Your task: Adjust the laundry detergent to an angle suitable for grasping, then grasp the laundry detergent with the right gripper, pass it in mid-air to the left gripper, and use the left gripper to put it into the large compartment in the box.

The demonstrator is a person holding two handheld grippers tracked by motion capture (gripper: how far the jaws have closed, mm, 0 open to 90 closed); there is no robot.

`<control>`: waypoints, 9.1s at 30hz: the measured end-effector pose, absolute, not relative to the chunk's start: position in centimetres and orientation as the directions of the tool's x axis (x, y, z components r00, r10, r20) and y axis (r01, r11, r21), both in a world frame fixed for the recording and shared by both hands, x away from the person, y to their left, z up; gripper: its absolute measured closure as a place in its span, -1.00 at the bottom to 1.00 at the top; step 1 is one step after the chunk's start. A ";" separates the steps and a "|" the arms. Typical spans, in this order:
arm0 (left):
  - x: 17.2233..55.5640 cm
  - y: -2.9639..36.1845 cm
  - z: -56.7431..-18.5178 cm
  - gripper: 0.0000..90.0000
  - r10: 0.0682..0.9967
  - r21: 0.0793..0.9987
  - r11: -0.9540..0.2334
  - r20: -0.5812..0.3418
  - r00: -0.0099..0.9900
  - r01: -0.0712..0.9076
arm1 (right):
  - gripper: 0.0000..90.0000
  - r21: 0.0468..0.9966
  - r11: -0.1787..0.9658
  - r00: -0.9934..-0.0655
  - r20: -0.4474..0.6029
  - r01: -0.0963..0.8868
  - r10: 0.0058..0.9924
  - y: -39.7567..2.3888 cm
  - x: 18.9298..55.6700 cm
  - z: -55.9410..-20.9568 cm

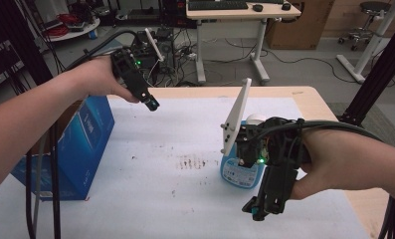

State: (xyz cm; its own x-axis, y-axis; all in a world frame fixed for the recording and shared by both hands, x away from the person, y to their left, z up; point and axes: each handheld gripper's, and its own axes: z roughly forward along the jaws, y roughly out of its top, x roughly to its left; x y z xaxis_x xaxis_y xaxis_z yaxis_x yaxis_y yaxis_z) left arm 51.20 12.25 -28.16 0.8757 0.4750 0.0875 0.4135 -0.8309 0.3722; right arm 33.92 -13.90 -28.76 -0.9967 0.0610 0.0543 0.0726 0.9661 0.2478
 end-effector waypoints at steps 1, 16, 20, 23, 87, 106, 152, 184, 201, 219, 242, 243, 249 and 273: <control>51.2 12.3 -28.1 -0.58 0.474 0.375 -0.830 0.088 0.876 0.412 | -0.70 0.249 0.966 -0.997 0.053 0.074 0.063 -13.9 33.9 -28.7; 50.9 12.1 -27.9 -0.58 0.463 0.359 -0.843 0.101 0.881 0.402 | -0.70 0.282 0.956 -0.997 0.050 0.078 0.066 -14.4 33.7 -28.6; 50.8 11.7 -27.8 -0.58 0.453 0.356 -0.849 0.109 0.885 0.391 | -0.70 0.289 0.954 -0.997 0.047 0.078 0.068 -14.5 33.6 -28.5; 50.8 11.6 -27.8 -0.58 0.446 0.359 -0.851 0.110 0.888 0.383 | -0.70 0.289 0.954 -0.997 0.044 0.079 0.069 -14.5 33.8 -28.6; 49.2 12.5 -26.5 -0.58 0.413 0.377 -0.860 0.118 0.903 0.344 | -0.70 0.607 0.751 -0.957 0.059 0.259 0.283 -26.3 40.9 -30.4; 49.0 12.6 -26.5 -0.58 0.410 0.376 -0.862 0.124 0.904 0.340 | -0.70 0.625 0.743 -0.965 0.064 0.238 0.255 -23.0 41.8 -33.5; 48.8 12.7 -26.4 -0.58 0.411 0.372 -0.863 0.125 0.903 0.341 | -0.32 0.662 0.717 -0.964 0.031 0.218 0.265 -21.7 41.9 -35.0; 48.7 12.4 -26.5 -0.58 0.402 0.373 -0.866 0.121 0.908 0.334 | -0.01 0.711 0.680 -0.961 -0.021 0.179 0.274 -21.8 41.1 -35.4; 47.9 11.9 -25.4 -0.58 0.353 0.396 -0.870 0.087 0.932 0.293 | 0.02 0.721 0.673 -0.970 -0.004 0.164 0.241 -21.3 41.7 -33.3; 44.5 8.3 -19.2 -0.58 0.168 0.456 -0.883 0.097 0.981 0.106 | 0.02 0.714 0.698 -0.993 -0.035 0.055 0.114 -17.3 43.5 -27.7; 43.1 4.3 -18.9 -0.58 0.040 0.398 -0.917 0.097 0.994 -0.002 | 0.03 0.712 0.702 -0.999 -0.044 -0.026 0.007 -12.6 43.4 -25.9; 43.0 4.2 -18.9 -0.58 0.040 0.400 -0.916 0.096 0.995 -0.002 | 0.03 0.710 0.704 -0.999 -0.042 -0.026 0.005 -12.5 43.4 -25.9; 43.0 3.5 -19.2 -0.57 0.037 0.396 -0.918 0.097 0.995 -0.004 | 0.03 0.713 0.701 -0.999 -0.040 -0.029 -0.001 -12.2 43.3 -25.8; 43.1 2.7 -19.7 -0.40 0.041 0.401 -0.916 0.084 0.996 0.003 | 0.03 0.716 0.697 -0.999 -0.044 -0.036 -0.006 -12.3 43.5 -25.7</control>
State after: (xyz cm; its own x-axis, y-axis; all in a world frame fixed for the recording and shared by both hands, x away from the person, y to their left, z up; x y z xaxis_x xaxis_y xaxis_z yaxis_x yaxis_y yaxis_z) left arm 43.11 2.65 -19.68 0.9956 0.0408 0.0844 0.0035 -0.9160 0.4011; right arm 43.47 -12.32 -25.72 -0.9990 -0.0060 -0.0438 -0.0356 0.6968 0.7164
